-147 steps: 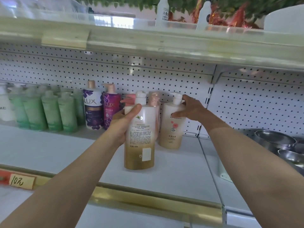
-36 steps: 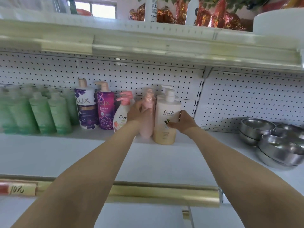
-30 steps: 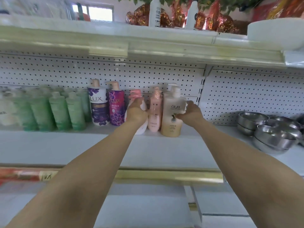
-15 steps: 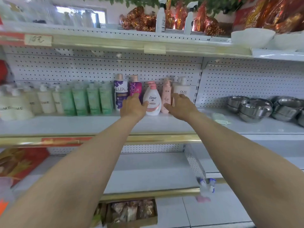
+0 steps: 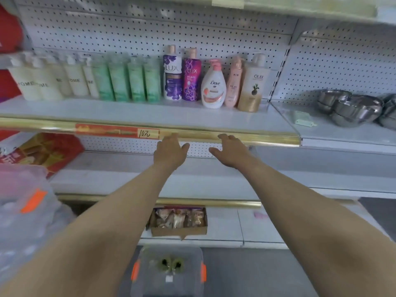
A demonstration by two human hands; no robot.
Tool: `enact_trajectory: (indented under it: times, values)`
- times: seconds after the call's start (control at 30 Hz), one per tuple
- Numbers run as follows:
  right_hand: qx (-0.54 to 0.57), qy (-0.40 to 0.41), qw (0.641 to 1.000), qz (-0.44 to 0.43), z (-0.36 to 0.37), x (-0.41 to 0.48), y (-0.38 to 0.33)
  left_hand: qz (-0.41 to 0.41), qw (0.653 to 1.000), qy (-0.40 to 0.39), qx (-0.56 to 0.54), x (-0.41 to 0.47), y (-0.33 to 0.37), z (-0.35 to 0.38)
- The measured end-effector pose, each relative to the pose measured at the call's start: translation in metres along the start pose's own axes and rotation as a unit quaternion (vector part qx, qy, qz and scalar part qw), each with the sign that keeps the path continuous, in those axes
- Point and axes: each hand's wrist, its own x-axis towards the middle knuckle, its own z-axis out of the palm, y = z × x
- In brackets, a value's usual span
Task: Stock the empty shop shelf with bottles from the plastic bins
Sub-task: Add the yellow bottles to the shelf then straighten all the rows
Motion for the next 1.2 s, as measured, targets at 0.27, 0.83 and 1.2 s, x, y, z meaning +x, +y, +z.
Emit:
enact_trajectory:
  times: [0.27,0.83,1.2]
  values:
    - [0.014,-0.125,0.992,0.028,0.103,-0.011,0.042,-0.094,0.991,-0.1,-0.005,-0.028,-0.085,0.087]
    - [0.109,-0.346,0.924,0.122,0.507,-0.071,0.133,-0.301,0.928,-0.218,0.0,-0.126,-0.371,0.367]
    - [0.184,-0.332,0.918,0.113,0.767,-0.058,0.195,-0.3,0.936,-0.156,-0.097,-0.117,-0.531,0.575]
